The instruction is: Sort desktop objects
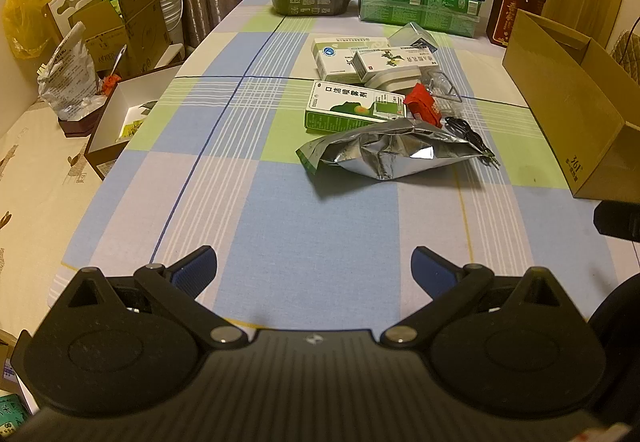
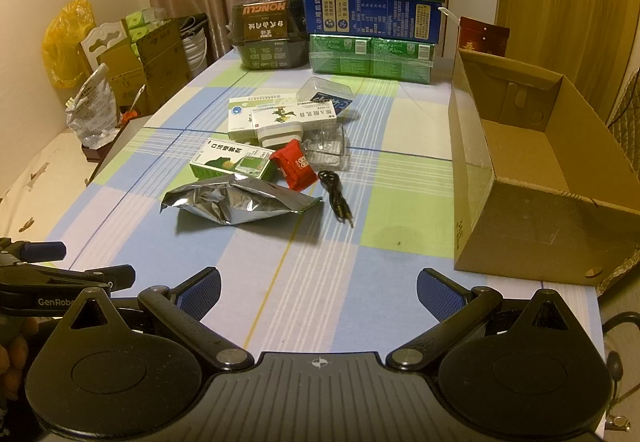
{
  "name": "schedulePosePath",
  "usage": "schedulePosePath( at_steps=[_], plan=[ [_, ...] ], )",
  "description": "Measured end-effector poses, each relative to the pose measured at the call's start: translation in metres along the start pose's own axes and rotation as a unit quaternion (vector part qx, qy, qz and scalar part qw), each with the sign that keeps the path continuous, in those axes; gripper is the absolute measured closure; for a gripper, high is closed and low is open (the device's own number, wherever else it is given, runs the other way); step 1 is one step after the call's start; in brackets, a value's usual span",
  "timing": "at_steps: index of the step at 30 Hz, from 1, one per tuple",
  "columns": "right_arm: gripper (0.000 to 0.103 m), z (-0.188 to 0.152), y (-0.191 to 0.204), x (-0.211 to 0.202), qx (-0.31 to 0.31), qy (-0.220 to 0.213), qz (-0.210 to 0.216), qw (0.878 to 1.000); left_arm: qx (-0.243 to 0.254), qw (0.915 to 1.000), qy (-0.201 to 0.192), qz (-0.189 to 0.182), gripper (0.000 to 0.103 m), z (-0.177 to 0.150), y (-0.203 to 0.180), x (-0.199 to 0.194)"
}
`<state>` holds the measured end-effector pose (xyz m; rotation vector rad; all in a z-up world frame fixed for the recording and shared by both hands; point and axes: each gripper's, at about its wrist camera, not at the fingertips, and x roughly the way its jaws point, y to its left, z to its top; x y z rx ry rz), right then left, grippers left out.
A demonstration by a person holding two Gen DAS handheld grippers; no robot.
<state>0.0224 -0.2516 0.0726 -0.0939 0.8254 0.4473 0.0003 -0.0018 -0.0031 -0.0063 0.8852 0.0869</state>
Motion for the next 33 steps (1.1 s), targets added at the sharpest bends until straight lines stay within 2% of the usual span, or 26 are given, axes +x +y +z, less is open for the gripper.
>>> schedulePosePath(
  at_steps=[9,13,16,19,21,23,26,30,33],
  plan=[
    [0.002,0.001,0.001,0.000,-0.001,0.000,0.001,1.000,-0.008,1.0000,0.000,-0.003,0.001,0.001,0.001,0.000],
    [0.002,0.004,-0.004,-0.001,-0.003,0.015,0.021,1.000,-0.023,0.9992,0.003,-0.034,0.001,0.006,0.010,-0.002],
    [0.002,0.014,-0.004,-0.007,-0.040,0.001,0.022,0.999,-0.011,0.9986,-0.001,-0.051,0.001,0.012,0.015,-0.005],
    [0.002,0.028,-0.005,-0.012,-0.095,-0.017,0.045,0.994,0.010,0.9982,-0.003,-0.059,0.001,0.022,0.024,-0.006],
    [0.002,0.036,-0.003,-0.012,-0.147,-0.034,0.068,0.986,0.025,0.9975,-0.007,-0.066,0.001,0.032,0.033,-0.006],
    [0.002,0.041,0.000,-0.006,-0.213,-0.039,0.088,0.972,0.053,0.9959,-0.021,-0.070,0.001,0.041,0.040,-0.007],
    [0.002,0.046,0.012,0.011,-0.296,-0.033,0.091,0.950,0.118,0.9900,-0.031,-0.071,0.001,0.056,0.043,-0.004],
    [0.002,0.053,0.023,0.039,-0.356,-0.001,0.131,0.925,0.194,0.9769,-0.047,-0.075,0.001,0.073,0.046,0.007],
    [0.002,0.055,0.037,0.063,-0.419,0.001,0.133,0.898,0.252,0.9621,-0.051,-0.091,0.001,0.082,0.045,0.020]
  ],
)
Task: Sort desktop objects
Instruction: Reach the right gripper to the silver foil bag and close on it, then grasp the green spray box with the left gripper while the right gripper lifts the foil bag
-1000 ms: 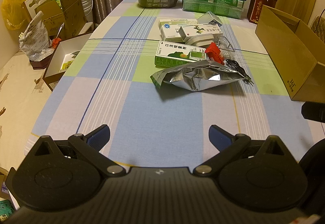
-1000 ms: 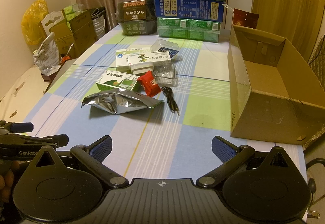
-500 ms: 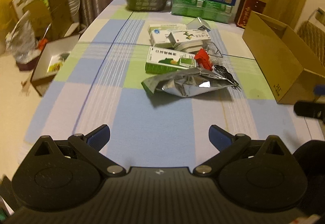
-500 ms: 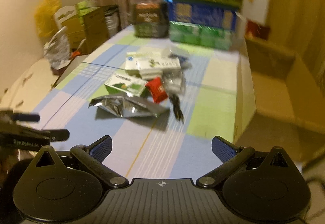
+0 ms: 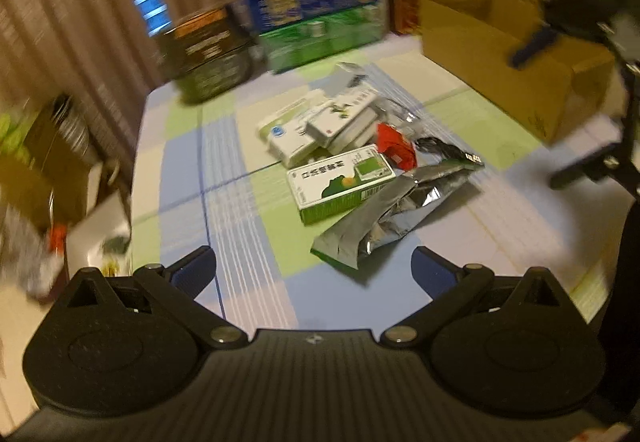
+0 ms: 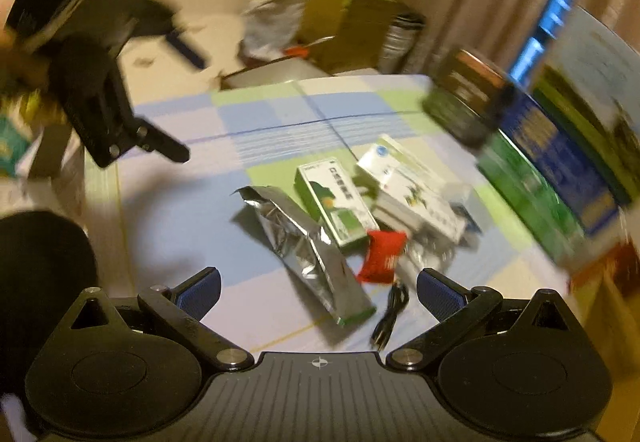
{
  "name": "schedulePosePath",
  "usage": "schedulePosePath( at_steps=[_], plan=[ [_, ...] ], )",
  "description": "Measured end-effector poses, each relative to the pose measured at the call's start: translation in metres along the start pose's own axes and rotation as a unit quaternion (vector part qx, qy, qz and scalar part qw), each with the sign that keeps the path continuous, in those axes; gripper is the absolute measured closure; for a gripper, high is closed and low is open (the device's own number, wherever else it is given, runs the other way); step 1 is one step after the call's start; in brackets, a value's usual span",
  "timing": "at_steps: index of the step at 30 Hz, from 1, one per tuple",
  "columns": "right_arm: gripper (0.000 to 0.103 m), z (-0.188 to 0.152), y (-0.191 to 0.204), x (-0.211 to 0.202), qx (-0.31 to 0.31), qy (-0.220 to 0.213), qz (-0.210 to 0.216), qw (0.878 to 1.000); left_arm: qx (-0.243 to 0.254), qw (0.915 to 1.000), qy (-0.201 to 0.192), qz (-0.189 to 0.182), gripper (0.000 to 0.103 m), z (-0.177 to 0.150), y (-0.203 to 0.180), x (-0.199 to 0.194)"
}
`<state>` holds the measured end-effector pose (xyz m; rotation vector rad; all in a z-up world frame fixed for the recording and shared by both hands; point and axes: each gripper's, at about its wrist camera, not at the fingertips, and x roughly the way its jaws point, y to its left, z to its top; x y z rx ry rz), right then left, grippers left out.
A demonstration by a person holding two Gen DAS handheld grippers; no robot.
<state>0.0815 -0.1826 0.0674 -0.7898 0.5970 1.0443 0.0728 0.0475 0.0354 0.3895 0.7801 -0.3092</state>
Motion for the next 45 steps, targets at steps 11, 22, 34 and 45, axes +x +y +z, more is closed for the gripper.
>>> schedulePosePath(
  at_steps=[11,22,34,45],
  plan=[
    [0.002,0.004,-0.002,0.085,-0.112,0.042,0.049,0.992,0.157,0.9850,0.022,-0.069,0.001,0.028,0.008,0.064],
    [0.023,0.011,-0.002,0.140,-0.175,0.064,0.069,0.980,0.199,0.9751,0.046,-0.086,0.001,0.030,0.021,0.113],
    [0.047,0.016,-0.007,0.173,-0.178,0.089,0.079,0.977,0.209,0.9732,0.042,-0.086,0.001,0.031,0.025,0.120],
    [0.068,0.010,-0.017,0.162,-0.115,0.106,0.073,0.985,0.223,0.9693,0.048,-0.092,0.001,0.030,0.025,0.119]
  ],
)
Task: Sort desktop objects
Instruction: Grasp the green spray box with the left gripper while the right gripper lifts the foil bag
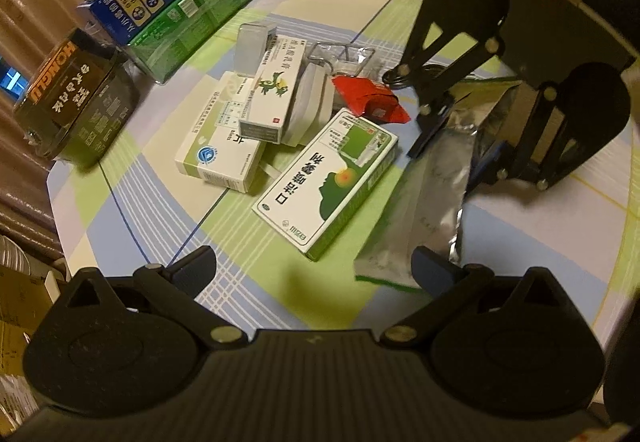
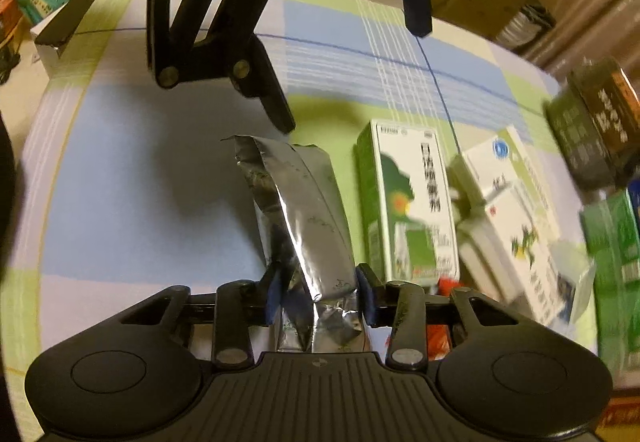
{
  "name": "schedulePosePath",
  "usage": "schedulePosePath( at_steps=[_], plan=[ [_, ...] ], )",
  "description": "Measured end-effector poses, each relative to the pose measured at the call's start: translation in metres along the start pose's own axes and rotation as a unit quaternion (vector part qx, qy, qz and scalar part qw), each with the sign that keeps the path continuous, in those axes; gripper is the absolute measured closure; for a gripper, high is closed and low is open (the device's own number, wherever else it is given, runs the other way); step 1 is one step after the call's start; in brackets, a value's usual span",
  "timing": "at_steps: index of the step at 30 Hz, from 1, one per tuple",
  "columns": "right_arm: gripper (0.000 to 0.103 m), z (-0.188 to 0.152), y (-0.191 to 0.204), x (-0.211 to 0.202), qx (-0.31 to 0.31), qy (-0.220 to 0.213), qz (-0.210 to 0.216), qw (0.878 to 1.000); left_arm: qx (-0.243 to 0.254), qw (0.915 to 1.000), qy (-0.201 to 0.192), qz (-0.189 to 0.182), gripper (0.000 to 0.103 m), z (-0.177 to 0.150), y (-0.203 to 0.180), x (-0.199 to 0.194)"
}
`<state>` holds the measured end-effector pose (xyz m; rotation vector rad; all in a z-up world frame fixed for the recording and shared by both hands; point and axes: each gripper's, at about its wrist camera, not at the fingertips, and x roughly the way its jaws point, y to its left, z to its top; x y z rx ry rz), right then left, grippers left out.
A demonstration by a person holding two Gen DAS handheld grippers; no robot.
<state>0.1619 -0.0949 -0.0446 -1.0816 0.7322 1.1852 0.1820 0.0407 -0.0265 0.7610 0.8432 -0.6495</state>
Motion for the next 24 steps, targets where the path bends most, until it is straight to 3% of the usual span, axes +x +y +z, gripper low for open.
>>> schedulePosePath(
  at_steps=[9,18,19,22,24],
  plan=[
    [0.076,-0.039,-0.029,-0.025,0.123,0.043,0.012,0.991,0.046,0.9988,0.004,-0.019,0.002,0.016,-0.008,0.015],
    [0.075,-0.061,-0.042,-0.030,0.149,0.035,0.008,0.988,0.074,0.9964,0.006,-0.041,0.008,0.041,0.000,0.054],
    [0.069,-0.060,-0.044,-0.028,0.150,0.034,0.006,0.988,0.073,0.9963,0.009,-0.045,0.012,0.043,0.000,0.060],
    [0.033,-0.070,-0.030,-0.038,0.146,0.027,-0.006,0.989,0.068,0.9959,0.015,-0.057,0.018,0.045,0.002,0.073],
    [0.028,-0.072,-0.029,-0.036,0.148,0.027,-0.004,0.989,0.065,0.9959,0.018,-0.060,0.020,0.046,0.002,0.077]
  ],
)
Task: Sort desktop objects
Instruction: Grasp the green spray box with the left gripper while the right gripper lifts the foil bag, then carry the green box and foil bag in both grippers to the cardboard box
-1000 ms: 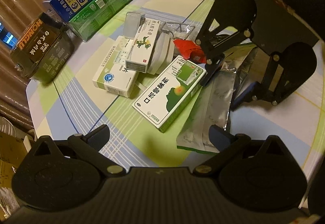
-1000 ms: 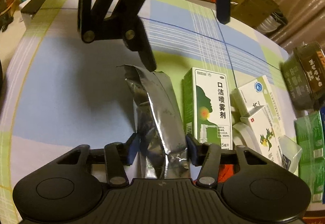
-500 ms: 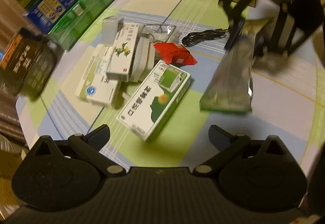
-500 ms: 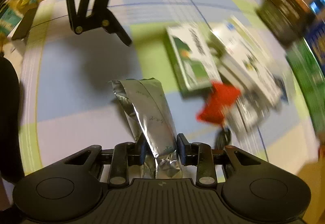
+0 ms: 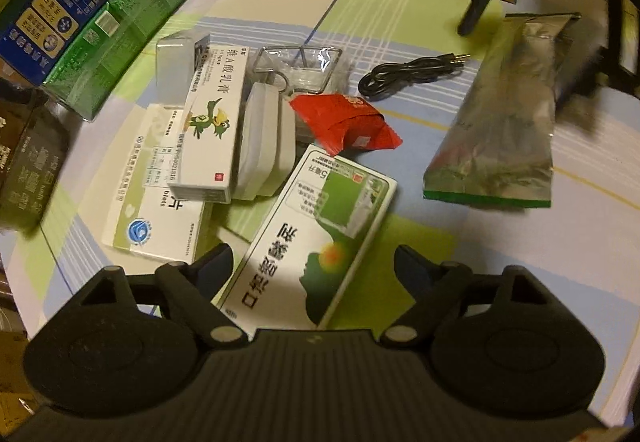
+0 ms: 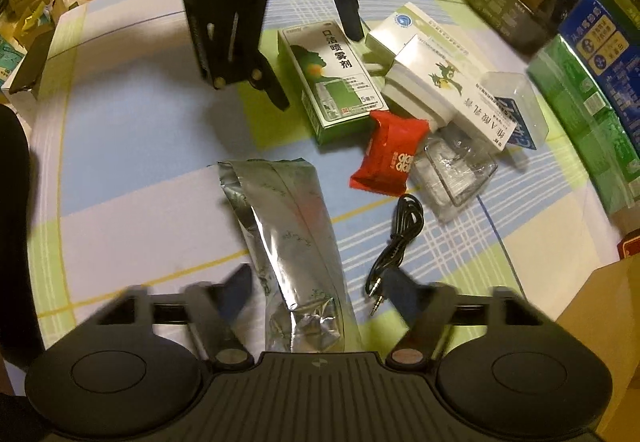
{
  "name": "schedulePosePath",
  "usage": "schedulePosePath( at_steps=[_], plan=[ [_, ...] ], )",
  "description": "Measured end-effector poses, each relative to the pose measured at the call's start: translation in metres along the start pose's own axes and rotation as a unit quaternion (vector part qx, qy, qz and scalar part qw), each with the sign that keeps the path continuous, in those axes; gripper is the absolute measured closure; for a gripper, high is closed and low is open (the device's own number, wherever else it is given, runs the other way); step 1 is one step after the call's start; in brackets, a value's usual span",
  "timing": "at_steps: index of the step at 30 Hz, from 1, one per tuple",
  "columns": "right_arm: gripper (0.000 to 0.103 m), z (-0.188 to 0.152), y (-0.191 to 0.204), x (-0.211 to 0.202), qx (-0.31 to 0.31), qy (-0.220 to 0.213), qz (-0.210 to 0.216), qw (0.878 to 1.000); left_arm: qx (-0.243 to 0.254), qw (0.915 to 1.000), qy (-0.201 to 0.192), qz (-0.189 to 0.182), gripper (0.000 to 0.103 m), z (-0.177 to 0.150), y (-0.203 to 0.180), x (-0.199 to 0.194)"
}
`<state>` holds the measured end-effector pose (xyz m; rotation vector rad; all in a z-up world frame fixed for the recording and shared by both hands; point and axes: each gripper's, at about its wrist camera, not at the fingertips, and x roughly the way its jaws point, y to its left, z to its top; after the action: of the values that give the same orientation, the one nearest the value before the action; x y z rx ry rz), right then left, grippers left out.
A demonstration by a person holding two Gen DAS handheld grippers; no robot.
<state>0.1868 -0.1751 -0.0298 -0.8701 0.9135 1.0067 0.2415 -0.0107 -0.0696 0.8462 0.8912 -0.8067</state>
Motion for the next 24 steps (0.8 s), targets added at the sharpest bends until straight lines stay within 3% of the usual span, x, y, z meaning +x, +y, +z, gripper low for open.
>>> schedulePosePath(
  at_steps=[2,6,9,16,18,19,22,24],
  plan=[
    [0.028,-0.001,-0.001,0.004,0.005,0.006,0.005,1.000,-0.003,1.0000,0.002,0.000,0.024,0.001,0.000,0.002],
    [0.028,-0.004,-0.004,0.012,0.017,0.017,0.014,1.000,-0.018,0.9997,0.017,-0.002,0.044,0.001,-0.003,0.001],
    [0.028,-0.005,-0.007,0.017,0.029,0.024,0.030,0.999,-0.045,0.9986,0.027,-0.010,0.050,-0.001,-0.007,-0.005],
    [0.029,-0.010,-0.009,0.022,0.051,0.038,0.053,0.997,-0.127,0.9907,0.040,-0.029,0.052,-0.014,-0.025,-0.022],
    [0.038,-0.010,-0.009,0.020,0.057,0.043,0.058,0.996,-0.138,0.9891,0.038,-0.032,0.051,-0.016,-0.031,-0.024],
    [0.050,-0.010,-0.009,0.019,0.058,0.047,0.060,0.995,-0.144,0.9884,0.036,-0.033,0.051,-0.016,-0.032,-0.025],
    [0.052,-0.011,-0.009,0.019,0.057,0.047,0.071,0.995,-0.152,0.9874,0.029,-0.035,0.042,-0.016,-0.034,-0.025],
    [0.052,-0.011,-0.008,0.020,0.052,0.041,0.069,0.995,-0.153,0.9873,0.028,-0.034,0.042,-0.014,-0.034,-0.023]
  ],
)
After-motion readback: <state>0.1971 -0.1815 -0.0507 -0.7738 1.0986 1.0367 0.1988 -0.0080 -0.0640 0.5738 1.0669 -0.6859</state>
